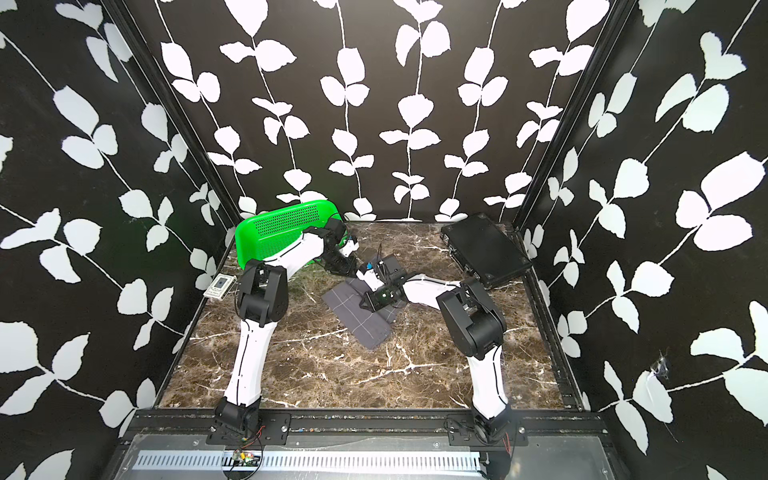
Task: Roll up the pillowcase
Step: Roll the pillowcase at the center of the board.
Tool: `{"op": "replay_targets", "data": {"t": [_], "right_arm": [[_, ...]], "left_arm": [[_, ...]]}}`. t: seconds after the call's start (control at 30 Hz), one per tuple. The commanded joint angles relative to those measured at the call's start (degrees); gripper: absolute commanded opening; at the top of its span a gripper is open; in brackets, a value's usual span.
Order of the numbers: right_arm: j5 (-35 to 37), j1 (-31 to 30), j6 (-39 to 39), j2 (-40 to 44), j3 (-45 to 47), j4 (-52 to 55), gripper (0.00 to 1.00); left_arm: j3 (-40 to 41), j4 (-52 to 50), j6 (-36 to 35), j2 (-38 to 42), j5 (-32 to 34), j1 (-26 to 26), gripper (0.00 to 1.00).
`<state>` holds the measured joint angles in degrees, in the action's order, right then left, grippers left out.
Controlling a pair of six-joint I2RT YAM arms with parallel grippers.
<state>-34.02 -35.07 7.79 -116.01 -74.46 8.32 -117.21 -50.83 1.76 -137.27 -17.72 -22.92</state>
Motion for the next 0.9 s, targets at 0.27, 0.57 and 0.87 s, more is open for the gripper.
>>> {"op": "replay_targets", "data": {"t": [0.27,0.57,0.87], "right_arm": [[0.18,-1.6,-9.76,0.52,-5.12,1.26,0.07],[-0.04,-2.72,-15.22,-0.59,-7.22,1.32,0.06],[-0.88,-3.01,-19.07,-3.09,-8.98,1.85,0.07]], "left_arm": [[-1.27,-4.36,-2.46,-1.8,1.19,-0.78,0.34],[-1.74,-5.68,-3.3,-2.65,-0.02,-0.73,0.34],[-1.62,-6.7,-3.86,-2.8,-0.21,-0.5,0.34]]}}
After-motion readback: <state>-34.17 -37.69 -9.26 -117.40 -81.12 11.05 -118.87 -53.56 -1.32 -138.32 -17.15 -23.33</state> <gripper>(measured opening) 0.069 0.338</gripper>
